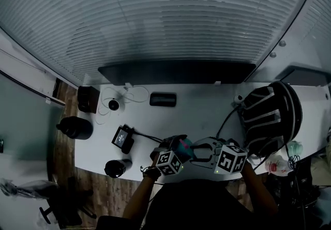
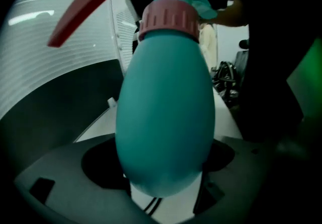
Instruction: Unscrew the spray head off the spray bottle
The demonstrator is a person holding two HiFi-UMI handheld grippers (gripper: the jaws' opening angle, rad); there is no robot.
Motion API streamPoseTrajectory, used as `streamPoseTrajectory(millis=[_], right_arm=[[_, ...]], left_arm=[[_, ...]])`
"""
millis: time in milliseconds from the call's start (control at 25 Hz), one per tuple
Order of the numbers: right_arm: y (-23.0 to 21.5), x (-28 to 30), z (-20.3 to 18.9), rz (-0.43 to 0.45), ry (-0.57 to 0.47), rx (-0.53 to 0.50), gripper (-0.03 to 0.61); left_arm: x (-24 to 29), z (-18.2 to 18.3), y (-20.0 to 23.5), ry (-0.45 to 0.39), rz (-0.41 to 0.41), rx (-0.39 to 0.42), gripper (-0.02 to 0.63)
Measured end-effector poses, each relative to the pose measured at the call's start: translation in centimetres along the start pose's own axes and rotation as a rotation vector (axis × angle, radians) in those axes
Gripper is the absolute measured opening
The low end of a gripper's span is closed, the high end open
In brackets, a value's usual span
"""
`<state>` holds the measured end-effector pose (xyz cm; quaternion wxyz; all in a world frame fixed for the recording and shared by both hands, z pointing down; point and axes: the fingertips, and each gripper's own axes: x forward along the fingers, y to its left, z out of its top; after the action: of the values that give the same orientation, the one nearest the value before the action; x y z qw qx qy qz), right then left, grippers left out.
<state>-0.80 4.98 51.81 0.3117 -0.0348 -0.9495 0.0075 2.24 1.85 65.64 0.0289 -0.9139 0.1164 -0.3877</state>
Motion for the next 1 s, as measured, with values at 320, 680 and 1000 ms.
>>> streamPoseTrajectory(millis=[320, 680, 1000], right_arm=[[-4.0, -2.6, 3.7, -0.275, -0.257, 0.130, 0.187], [-5.7, -1.9, -2.0, -0.059, -0.904, 1.468, 0.187], [-4.2, 0.0, -2.0, 0.218, -1.067, 1.718, 0.187]], left_arm=[[-1.7, -2.8, 4.8, 0.029, 0.327, -0.258, 0.413], [-7.2, -4.7, 11.7, 0.284, 0.873, 0.011, 0.413], [-6.5, -2.7, 11.2, 0.325, 0.895, 0.213, 0.413]])
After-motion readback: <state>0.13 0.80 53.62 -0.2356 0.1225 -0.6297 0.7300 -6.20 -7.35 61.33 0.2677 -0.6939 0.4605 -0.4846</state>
